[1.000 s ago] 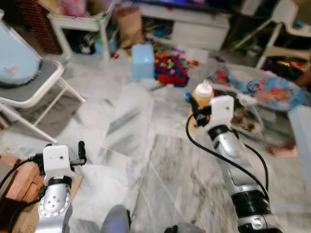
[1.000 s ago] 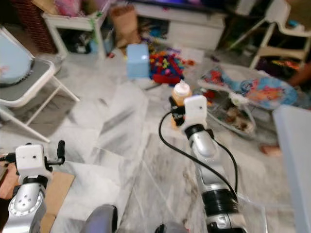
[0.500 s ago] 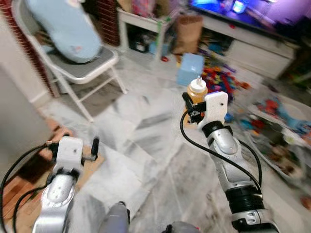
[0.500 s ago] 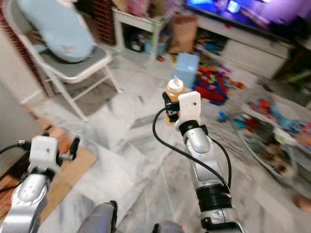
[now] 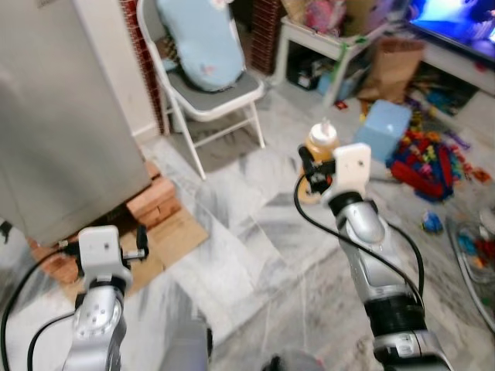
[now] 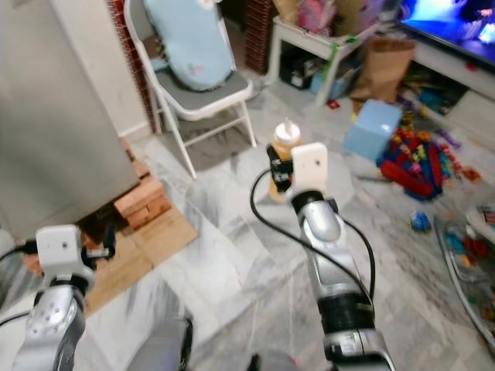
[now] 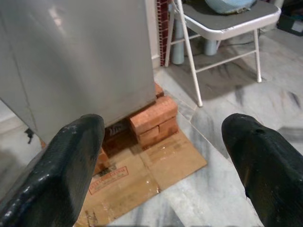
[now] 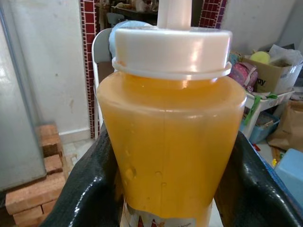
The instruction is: Restocking fridge
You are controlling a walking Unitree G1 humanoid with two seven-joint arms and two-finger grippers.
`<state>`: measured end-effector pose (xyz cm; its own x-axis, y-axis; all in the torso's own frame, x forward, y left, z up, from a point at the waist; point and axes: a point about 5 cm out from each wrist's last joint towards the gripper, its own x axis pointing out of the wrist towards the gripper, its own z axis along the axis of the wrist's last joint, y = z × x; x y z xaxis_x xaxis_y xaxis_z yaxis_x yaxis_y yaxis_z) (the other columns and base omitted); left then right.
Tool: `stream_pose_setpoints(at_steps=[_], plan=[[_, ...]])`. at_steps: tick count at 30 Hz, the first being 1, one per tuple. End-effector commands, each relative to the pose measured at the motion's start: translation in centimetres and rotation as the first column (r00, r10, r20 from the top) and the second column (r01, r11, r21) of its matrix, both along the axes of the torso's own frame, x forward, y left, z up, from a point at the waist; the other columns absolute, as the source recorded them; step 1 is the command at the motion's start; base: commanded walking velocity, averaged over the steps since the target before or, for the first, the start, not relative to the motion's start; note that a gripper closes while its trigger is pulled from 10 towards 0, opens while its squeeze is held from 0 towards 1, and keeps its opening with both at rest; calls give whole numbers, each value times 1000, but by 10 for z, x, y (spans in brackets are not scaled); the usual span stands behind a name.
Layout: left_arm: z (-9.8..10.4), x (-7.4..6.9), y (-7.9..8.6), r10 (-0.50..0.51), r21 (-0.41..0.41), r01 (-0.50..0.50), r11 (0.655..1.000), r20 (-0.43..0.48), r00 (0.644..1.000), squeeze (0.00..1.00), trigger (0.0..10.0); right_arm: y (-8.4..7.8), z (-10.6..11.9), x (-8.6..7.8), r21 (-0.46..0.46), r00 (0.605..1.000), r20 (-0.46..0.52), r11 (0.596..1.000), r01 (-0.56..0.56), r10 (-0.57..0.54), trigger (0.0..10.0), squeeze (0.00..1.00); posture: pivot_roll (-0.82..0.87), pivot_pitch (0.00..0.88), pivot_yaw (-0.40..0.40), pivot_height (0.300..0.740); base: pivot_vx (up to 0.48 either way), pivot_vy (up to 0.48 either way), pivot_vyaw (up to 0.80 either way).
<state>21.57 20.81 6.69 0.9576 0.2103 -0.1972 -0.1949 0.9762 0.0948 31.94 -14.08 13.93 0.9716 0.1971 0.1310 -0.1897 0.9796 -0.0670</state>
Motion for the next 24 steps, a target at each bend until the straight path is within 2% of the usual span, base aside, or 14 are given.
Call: stream_pose_setpoints(at_steps=[1, 4, 5, 9, 15, 17, 24], plan=[[5, 3, 8, 42, 13, -42, 999, 17, 999, 0, 10000, 4, 5, 0, 12, 1000, 18, 1000, -7, 7, 10000, 0, 130, 142, -101, 740, 0, 480, 0], [6, 3, 11, 41, 16, -41, 999, 13, 999, 0, 10000, 3, 4, -1, 19, 1000, 14, 1000, -6, 5, 10000, 0, 133, 143, -103, 740, 0, 480, 0], [6, 5, 10, 9, 32, -9, 999, 12, 1000, 0, 10000, 3, 4, 0, 20, 1000, 12, 1000, -7, 6, 10000, 0, 134, 143, -102, 740, 0, 480, 0], [7, 7, 9, -15, 48, 15, 999, 14, 1000, 0, 10000, 3, 4, 0, 22, 1000, 12, 1000, -8, 8, 10000, 0, 140, 147, -100, 740, 0, 480, 0], [15, 20, 9, -22, 49, 19, 999, 52, 998, 0, 10000, 2, 7, 2, 21, 1000, 22, 1000, -1, 1, 10000, 0, 133, 147, -96, 740, 0, 480, 0], [15, 20, 9, -24, 51, 22, 998, 50, 998, 0, 10000, 2, 8, 2, 18, 1000, 26, 1000, -5, 5, 10000, 0, 130, 147, -95, 740, 0, 480, 0], [15, 22, 15, -40, 73, 36, 997, 55, 998, 0, 10000, 1, 7, 2, 12, 1000, 28, 1000, -11, 11, 10000, 0, 133, 141, -101, 740, 0, 480, 746]])
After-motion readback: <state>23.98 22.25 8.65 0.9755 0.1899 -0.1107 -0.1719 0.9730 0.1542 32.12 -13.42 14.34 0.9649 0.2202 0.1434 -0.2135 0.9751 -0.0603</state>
